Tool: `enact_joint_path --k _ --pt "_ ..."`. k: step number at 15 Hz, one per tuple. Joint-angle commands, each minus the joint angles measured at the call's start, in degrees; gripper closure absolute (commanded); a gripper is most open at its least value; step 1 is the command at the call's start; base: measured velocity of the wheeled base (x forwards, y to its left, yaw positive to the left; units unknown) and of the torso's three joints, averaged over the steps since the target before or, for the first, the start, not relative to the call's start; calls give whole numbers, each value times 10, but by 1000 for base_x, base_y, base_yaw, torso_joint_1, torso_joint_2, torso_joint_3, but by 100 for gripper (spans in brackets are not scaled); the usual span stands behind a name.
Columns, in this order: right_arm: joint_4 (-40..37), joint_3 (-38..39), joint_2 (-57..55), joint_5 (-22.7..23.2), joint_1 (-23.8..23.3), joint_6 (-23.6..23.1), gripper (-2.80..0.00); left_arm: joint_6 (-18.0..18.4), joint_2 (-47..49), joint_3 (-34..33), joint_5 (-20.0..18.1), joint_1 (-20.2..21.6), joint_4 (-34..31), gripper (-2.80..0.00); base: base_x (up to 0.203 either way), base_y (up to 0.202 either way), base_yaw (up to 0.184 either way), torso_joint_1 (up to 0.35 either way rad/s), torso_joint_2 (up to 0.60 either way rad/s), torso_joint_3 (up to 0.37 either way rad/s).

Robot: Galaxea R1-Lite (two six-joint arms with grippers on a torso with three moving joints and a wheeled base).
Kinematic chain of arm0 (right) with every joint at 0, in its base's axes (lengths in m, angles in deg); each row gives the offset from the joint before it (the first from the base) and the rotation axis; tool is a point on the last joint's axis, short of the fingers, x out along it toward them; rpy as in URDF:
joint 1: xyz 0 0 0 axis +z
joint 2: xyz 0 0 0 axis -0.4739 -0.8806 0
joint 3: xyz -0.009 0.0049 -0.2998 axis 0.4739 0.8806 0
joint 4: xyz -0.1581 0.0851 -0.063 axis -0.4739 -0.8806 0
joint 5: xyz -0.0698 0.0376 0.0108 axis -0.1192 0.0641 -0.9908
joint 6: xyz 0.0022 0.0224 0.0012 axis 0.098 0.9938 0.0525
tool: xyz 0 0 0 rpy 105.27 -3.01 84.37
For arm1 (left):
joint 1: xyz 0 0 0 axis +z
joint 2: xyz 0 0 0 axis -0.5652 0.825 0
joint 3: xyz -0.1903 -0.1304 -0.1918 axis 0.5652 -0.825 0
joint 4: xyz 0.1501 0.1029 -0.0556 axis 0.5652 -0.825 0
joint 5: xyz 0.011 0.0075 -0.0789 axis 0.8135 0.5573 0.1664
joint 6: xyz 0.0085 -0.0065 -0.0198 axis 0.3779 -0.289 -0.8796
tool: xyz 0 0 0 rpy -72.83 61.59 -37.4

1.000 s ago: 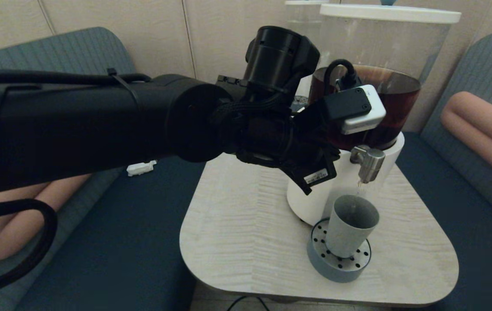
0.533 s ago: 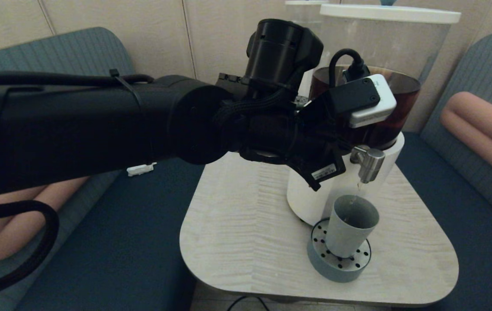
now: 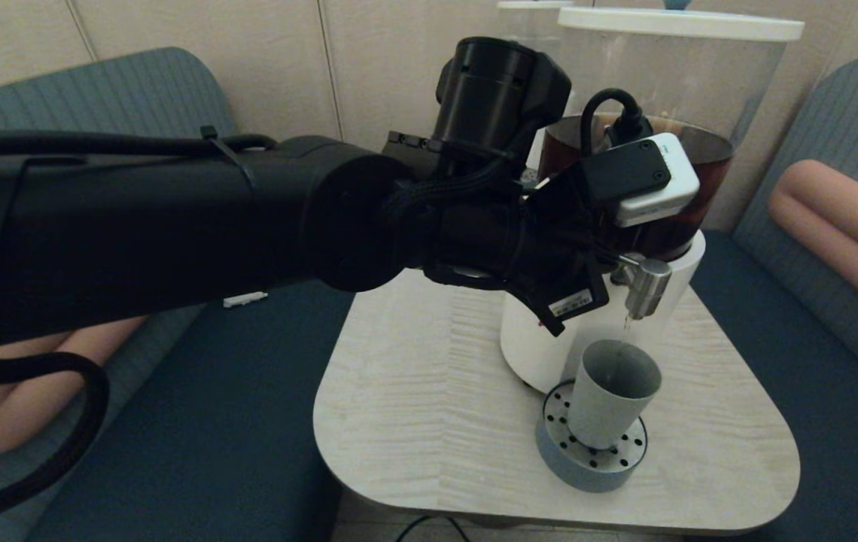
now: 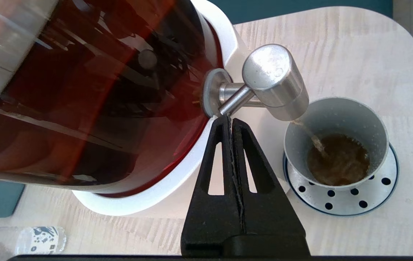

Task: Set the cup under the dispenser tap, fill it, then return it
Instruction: Turn off the faucet

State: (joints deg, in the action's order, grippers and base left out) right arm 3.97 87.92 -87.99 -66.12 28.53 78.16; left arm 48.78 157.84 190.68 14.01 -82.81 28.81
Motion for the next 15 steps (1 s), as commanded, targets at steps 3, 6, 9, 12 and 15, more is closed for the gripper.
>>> enact_joint_path --k 3,6,9,12,15 --pt "0 0 1 0 0 0 0 2 8 0 -1 -1 6 0 0 0 0 0 0 0" --pt "0 1 1 0 0 0 0 2 12 0 -1 -1 19 0 0 0 0 0 0 0" --pt "0 1 1 0 0 0 0 2 21 0 -10 -1 37 0 0 0 0 0 0 0" --pt "0 1 1 0 0 0 0 3 26 1 -14 -1 46 0 0 0 0 0 0 0" --pt "0 1 1 0 0 0 0 2 32 1 -25 -1 73 0 0 0 0 0 0 0"
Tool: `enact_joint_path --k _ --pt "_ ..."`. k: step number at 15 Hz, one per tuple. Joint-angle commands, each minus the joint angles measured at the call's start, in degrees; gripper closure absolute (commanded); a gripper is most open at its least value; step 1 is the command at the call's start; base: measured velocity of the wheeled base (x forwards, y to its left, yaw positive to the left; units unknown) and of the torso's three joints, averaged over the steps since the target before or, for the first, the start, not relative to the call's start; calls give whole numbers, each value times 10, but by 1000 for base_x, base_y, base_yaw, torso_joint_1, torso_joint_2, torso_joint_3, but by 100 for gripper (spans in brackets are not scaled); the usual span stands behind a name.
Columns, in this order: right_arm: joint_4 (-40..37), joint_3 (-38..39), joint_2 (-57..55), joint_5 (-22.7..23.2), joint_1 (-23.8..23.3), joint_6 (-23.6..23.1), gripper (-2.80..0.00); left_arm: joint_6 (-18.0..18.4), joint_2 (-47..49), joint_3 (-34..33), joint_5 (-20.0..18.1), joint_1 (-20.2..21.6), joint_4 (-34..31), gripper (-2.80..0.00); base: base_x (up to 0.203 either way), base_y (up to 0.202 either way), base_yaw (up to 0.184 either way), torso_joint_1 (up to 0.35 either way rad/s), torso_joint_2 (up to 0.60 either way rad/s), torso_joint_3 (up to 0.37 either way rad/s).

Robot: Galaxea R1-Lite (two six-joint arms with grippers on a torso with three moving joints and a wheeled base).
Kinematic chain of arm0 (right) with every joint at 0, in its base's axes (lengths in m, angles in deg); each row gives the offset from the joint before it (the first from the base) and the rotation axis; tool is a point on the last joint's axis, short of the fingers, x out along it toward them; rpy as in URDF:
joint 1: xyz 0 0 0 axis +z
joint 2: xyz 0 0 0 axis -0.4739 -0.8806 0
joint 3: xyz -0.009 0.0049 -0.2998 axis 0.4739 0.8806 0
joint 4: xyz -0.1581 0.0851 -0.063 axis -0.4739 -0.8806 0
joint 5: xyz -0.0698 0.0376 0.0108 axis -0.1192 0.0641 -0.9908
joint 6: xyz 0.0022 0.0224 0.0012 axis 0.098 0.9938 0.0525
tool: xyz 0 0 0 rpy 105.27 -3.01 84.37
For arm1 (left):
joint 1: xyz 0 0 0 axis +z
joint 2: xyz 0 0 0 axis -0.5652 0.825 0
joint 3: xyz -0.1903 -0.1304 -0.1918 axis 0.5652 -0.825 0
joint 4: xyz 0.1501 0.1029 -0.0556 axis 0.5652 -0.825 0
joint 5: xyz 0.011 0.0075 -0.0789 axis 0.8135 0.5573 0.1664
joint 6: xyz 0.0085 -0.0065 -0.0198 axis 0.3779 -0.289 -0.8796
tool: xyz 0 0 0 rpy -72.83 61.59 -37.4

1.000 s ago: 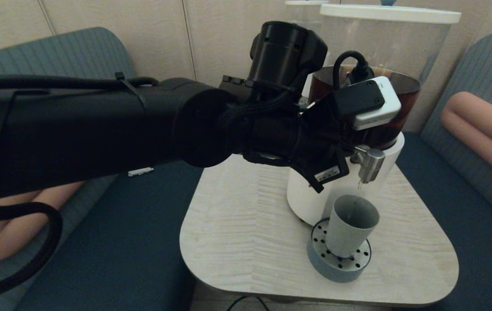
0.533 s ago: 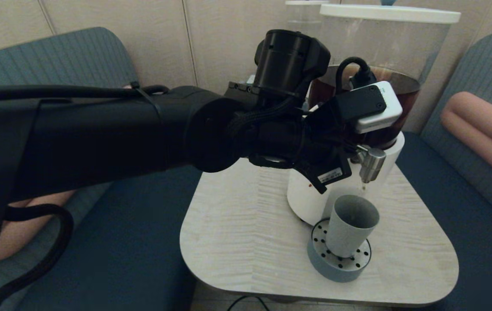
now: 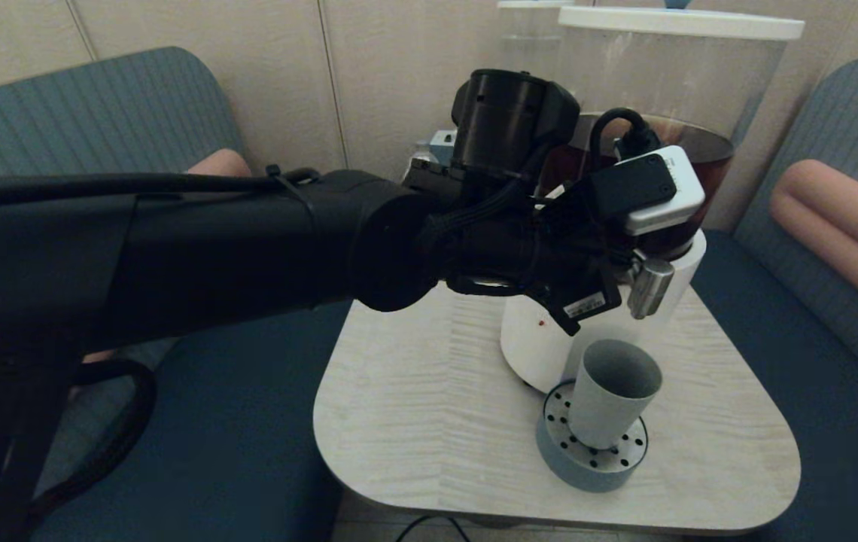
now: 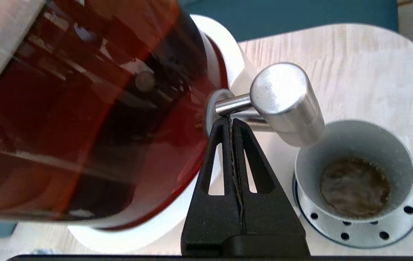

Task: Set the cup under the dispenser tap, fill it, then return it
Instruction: Turn off the faucet

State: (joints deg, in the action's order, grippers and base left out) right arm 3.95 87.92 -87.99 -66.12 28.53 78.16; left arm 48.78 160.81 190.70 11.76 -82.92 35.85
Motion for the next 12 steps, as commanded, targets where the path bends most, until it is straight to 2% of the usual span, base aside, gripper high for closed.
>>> enact_joint_path --k 1,8,12 --pt "0 1 1 0 0 0 0 2 4 1 -7 -1 5 0 0 0 0 0 0 0" --pt "0 1 1 0 0 0 0 1 -4 0 -12 -3 20 0 0 0 0 0 0 0" --pt "0 1 1 0 0 0 0 1 -43 -8 -9 -2 -6 0 0 0 0 0 0 0"
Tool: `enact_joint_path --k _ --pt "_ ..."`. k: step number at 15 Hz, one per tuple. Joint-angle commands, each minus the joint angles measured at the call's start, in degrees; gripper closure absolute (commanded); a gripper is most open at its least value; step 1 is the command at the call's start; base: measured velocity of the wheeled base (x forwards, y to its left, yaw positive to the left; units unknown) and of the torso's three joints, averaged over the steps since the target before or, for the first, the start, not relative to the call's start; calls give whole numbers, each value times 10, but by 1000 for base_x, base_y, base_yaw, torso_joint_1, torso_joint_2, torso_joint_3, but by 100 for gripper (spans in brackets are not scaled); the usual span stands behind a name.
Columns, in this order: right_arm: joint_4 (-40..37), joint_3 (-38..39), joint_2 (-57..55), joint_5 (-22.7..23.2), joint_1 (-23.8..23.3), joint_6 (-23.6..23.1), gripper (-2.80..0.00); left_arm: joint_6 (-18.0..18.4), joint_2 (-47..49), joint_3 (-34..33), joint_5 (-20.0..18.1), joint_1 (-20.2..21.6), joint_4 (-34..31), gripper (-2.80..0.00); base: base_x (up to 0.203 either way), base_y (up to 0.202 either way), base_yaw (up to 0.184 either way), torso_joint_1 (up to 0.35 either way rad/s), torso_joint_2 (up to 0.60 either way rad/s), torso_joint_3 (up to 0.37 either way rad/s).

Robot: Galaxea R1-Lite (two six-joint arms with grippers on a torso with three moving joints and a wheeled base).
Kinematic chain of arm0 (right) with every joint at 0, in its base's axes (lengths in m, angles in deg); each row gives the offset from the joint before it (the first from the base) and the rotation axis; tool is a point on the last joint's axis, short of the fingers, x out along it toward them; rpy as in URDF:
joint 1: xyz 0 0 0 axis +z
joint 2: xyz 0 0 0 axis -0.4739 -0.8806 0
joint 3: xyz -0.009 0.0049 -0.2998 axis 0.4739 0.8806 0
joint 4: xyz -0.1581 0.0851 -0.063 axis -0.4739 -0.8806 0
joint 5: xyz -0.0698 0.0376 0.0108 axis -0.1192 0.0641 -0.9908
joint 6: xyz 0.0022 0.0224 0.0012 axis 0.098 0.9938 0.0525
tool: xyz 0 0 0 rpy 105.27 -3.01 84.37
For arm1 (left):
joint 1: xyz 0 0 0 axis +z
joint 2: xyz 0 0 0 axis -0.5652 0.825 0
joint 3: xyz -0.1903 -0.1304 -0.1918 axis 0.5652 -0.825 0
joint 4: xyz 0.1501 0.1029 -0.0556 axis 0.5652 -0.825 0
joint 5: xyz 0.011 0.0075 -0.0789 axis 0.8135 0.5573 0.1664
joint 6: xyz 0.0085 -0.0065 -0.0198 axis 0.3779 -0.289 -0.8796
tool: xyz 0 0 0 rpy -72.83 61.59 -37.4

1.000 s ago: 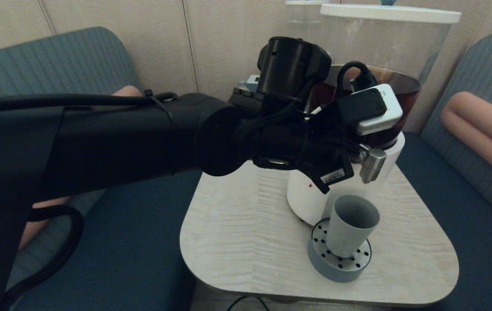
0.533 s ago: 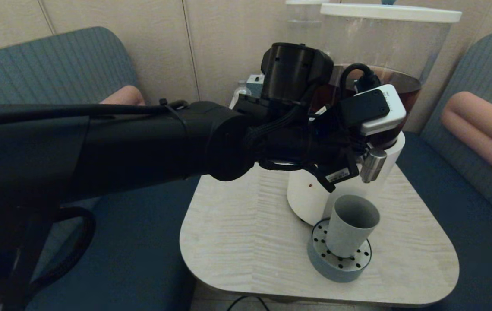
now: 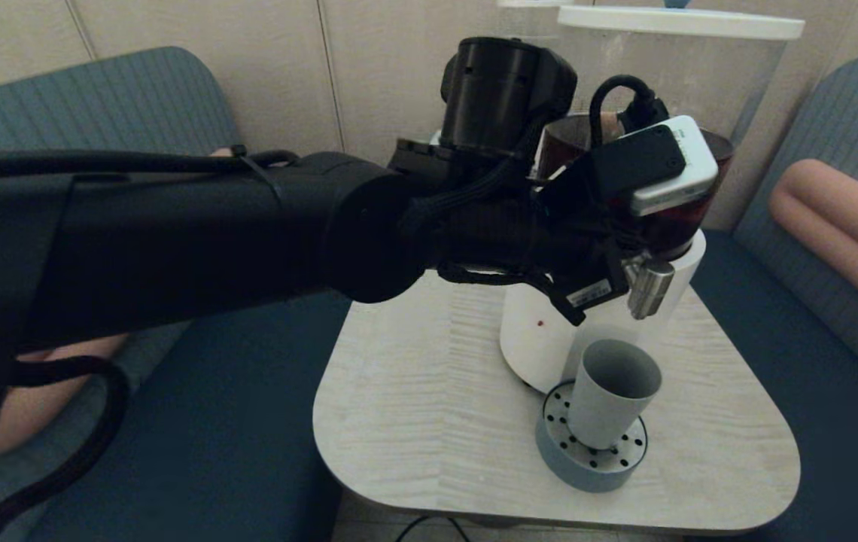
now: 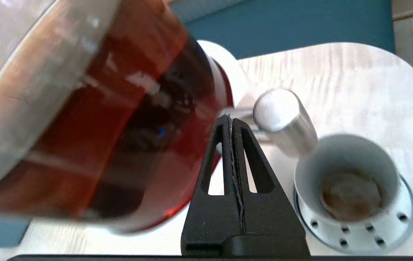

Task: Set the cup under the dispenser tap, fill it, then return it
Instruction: Turn off the faucet

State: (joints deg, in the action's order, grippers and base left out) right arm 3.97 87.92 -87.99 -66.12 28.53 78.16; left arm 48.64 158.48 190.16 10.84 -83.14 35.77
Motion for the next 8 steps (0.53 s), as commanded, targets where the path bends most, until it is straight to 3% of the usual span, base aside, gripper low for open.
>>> enact_joint_path --k 1,4,6,7,8 --pt "0 1 1 0 0 0 0 2 -33 -5 2 1 -20 0 0 0 0 0 0 0" --pt "0 0 1 0 0 0 0 1 -82 -34 10 10 -52 0 0 0 0 0 0 0" --pt "0 1 1 0 0 0 0 -20 -132 -74 36 25 -83 0 0 0 0 0 0 0" --pt "0 0 1 0 0 0 0 -65 -163 -105 53 32 -91 0 0 0 0 0 0 0" --pt "0 1 1 0 0 0 0 -140 -192 -133 62 35 -94 0 0 0 0 0 0 0"
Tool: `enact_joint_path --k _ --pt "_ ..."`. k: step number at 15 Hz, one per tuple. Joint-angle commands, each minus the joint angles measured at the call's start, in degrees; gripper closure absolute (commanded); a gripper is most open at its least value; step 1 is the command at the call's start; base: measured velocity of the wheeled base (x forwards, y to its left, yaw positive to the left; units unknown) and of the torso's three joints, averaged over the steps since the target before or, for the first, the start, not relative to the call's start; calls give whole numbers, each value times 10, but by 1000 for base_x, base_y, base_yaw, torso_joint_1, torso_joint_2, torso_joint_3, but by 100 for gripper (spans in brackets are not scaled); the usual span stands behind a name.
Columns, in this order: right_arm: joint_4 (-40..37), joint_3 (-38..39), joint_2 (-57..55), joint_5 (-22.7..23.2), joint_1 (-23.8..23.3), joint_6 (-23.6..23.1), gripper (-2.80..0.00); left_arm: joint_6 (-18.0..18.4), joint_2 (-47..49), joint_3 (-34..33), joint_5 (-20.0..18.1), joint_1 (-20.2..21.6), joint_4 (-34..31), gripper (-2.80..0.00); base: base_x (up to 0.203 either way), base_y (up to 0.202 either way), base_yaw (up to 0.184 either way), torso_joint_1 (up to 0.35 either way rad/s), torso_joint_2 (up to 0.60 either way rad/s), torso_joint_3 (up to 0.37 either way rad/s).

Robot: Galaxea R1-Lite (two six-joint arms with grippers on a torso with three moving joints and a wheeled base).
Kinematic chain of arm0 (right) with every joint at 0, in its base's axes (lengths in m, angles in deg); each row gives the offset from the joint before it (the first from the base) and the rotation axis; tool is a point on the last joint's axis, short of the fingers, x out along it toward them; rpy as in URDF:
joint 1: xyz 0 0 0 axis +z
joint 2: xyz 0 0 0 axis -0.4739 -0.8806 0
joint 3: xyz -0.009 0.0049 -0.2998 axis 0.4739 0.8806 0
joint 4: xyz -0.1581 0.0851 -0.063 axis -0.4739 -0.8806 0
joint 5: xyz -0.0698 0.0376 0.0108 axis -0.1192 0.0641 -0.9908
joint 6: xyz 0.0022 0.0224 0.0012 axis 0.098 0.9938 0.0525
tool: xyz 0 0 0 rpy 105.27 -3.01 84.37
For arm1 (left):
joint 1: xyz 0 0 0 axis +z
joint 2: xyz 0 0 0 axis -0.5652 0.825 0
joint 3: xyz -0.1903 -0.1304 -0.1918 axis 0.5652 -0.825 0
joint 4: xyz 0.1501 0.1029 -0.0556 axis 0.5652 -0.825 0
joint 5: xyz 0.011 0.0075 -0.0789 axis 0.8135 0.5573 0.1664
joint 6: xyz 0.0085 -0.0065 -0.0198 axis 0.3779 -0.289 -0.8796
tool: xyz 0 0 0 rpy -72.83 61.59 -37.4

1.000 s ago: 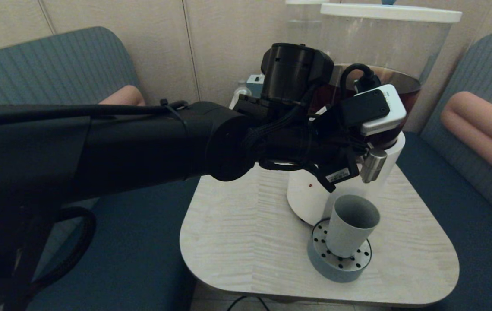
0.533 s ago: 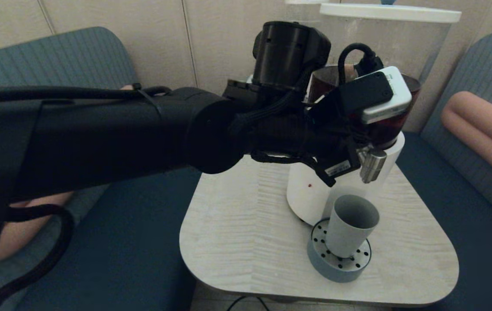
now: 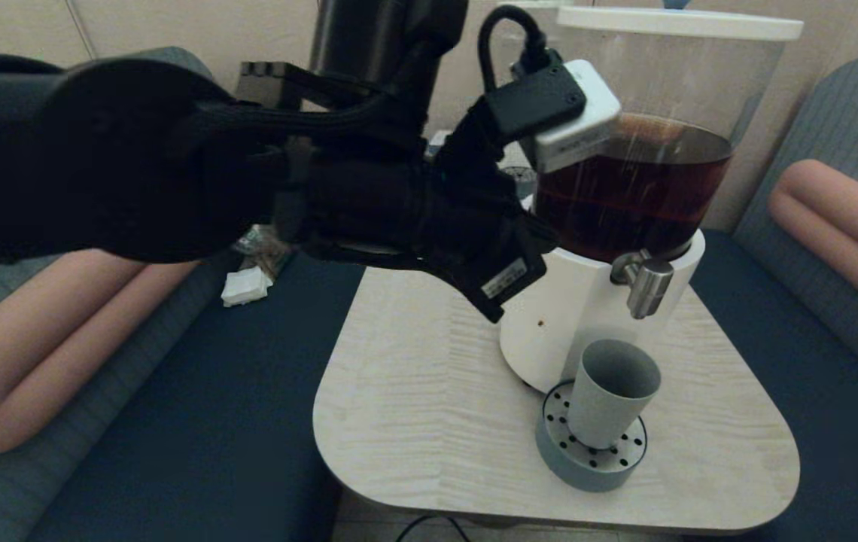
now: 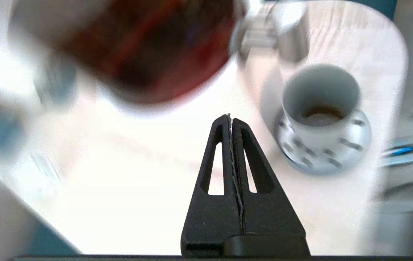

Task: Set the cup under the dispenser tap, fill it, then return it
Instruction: Turn off the faucet, then place the cup next to the water dispenser

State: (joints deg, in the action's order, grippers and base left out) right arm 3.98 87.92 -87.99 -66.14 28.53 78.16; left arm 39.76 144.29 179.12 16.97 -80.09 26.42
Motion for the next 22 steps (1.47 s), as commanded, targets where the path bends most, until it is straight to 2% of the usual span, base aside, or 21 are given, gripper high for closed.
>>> enact_joint_path --k 1,2,3,4,5,7,9,11,12,13,15,19,22 --pt "0 1 1 0 0 0 0 -141 -79 -47 4 6 -1 0 0 0 0 0 0 0" --pt "0 1 1 0 0 0 0 -237 -103 -64 -3 7 2 0 0 0 0 0 0 0" --pt "0 0 1 0 0 0 0 -331 -126 -80 -27 8 17 0 0 0 0 0 0 0" --pt "0 0 1 0 0 0 0 -408 -153 -112 -56 12 60 0 0 0 0 0 0 0" --pt "0 1 1 0 0 0 0 -443 -171 -165 -70 18 119 0 0 0 0 0 0 0" --pt "0 1 1 0 0 0 0 -473 -192 -288 -82 28 241 0 0 0 0 0 0 0" --pt "0 0 1 0 0 0 0 -470 -188 -426 -88 41 401 0 0 0 0 0 0 0" --pt "0 1 1 0 0 0 0 -414 -146 -551 -94 48 620 0 0 0 0 0 0 0" --pt "0 1 1 0 0 0 0 -388 -111 -598 -98 50 702 0 0 0 0 0 0 0" --pt "0 1 1 0 0 0 0 -369 -78 -632 -102 51 758 0 0 0 0 0 0 0" --pt "0 1 0 0 0 0 0 -349 -44 -646 -117 52 803 0 0 0 0 0 0 0" --pt "0 0 1 0 0 0 0 -341 -10 -632 -132 52 809 0 0 0 0 0 0 0" --pt "0 1 1 0 0 0 0 -344 2 -652 -137 48 806 0 0 0 0 0 0 0"
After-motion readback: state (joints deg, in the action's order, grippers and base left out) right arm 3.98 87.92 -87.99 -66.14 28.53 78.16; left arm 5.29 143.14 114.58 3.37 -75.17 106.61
